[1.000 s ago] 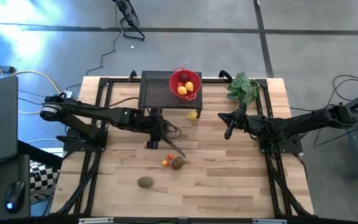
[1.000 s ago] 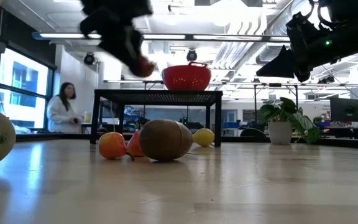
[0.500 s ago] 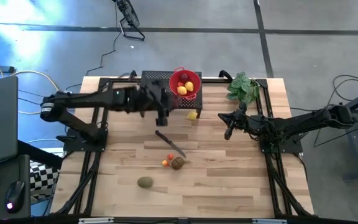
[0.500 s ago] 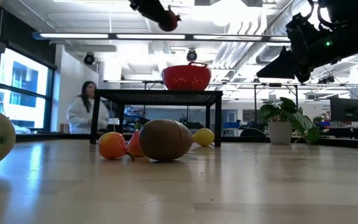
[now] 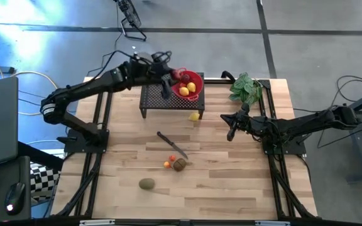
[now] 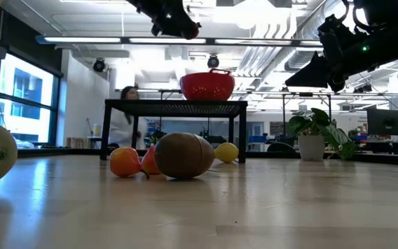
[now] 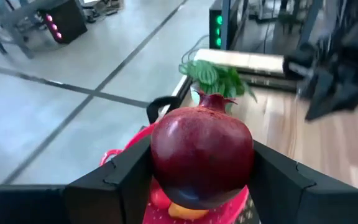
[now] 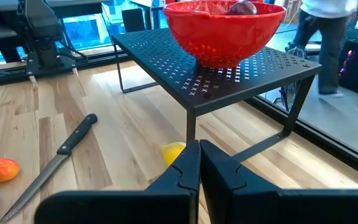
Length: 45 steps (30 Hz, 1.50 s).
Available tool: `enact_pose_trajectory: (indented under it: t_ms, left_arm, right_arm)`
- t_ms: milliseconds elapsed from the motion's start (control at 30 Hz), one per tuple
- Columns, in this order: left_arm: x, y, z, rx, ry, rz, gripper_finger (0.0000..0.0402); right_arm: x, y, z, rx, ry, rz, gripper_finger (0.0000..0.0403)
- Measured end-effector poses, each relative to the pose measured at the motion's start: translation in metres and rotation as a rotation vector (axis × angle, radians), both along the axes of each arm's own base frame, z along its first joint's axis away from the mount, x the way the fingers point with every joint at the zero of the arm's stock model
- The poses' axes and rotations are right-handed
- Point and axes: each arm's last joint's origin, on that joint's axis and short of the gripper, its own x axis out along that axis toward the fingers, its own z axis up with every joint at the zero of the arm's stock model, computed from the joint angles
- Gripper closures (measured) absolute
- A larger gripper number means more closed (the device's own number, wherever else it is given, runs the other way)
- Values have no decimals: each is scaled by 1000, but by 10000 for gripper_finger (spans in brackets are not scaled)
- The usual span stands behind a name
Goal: Pick & Place Fruit
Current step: Put the pomegranate into the colander on the shelf
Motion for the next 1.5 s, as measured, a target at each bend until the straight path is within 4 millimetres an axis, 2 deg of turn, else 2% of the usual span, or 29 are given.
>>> enact_pose_trajectory:
  t_ms: [200, 400, 600, 800, 1200, 1500]
  left_arm:
    - [13, 10, -12, -42, -7, 5, 186]
    - [32, 19, -38, -98, 67, 23, 186]
    - [39, 24, -52, -127, 113, 78, 186]
    - [41, 25, -60, -169, 142, 93, 186]
    - [40, 24, -63, -221, 142, 117, 186]
    - [39, 25, -76, -246, 139, 186, 186]
  right_arm:
    - [0, 0, 0, 0, 2, -1, 400]
    - [0, 0, 0, 0, 3, -1, 400]
    - [0, 0, 0, 0, 3, -1, 400]
    - [0, 0, 0, -1, 3, -1, 400]
    - [0, 0, 0, 0, 4, -1, 400]
    - [0, 0, 0, -1, 4, -1, 400]
